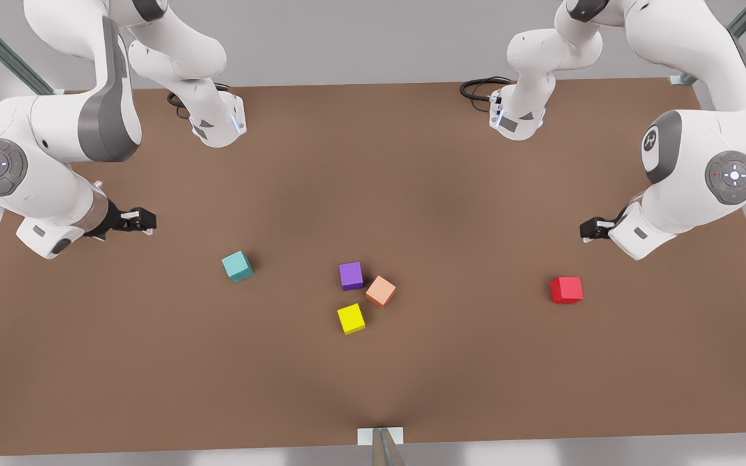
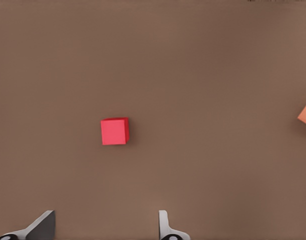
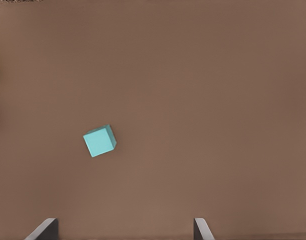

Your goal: Pick up red wooden cube and pass to hand red wooden cube and place in blue wooden cube

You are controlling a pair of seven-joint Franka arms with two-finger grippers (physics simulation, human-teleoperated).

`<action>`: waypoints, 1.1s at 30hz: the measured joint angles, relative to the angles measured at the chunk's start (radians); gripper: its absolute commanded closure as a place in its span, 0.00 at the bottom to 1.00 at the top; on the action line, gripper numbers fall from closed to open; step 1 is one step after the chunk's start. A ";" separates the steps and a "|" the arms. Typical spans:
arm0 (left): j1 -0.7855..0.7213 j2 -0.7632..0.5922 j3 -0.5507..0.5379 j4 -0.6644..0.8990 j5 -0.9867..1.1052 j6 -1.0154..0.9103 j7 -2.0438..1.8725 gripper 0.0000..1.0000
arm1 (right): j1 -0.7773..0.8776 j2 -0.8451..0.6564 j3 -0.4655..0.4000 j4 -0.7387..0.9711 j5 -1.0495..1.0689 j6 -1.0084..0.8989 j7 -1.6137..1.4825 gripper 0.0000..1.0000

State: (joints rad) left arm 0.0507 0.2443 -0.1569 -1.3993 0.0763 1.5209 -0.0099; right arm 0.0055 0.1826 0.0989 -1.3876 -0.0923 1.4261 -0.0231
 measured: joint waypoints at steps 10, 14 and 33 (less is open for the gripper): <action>0.058 0.381 0.084 -0.107 0.002 0.320 0.043 0.00 | -0.014 0.053 -0.001 -0.035 0.030 0.047 0.041 0.00; 0.060 0.390 0.086 -0.172 0.003 0.460 0.061 0.00 | -0.009 0.059 -0.001 -0.038 0.039 0.057 0.050 0.00; 0.071 0.471 0.087 -0.284 0.011 0.675 0.162 0.39 | -0.014 -0.042 -0.001 -0.160 0.047 0.071 0.062 0.00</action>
State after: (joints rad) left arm 0.1219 0.7155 -0.0701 -1.6837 0.0871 2.1955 0.1522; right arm -0.0087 0.1408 0.0981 -1.5478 -0.0457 1.4975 0.0390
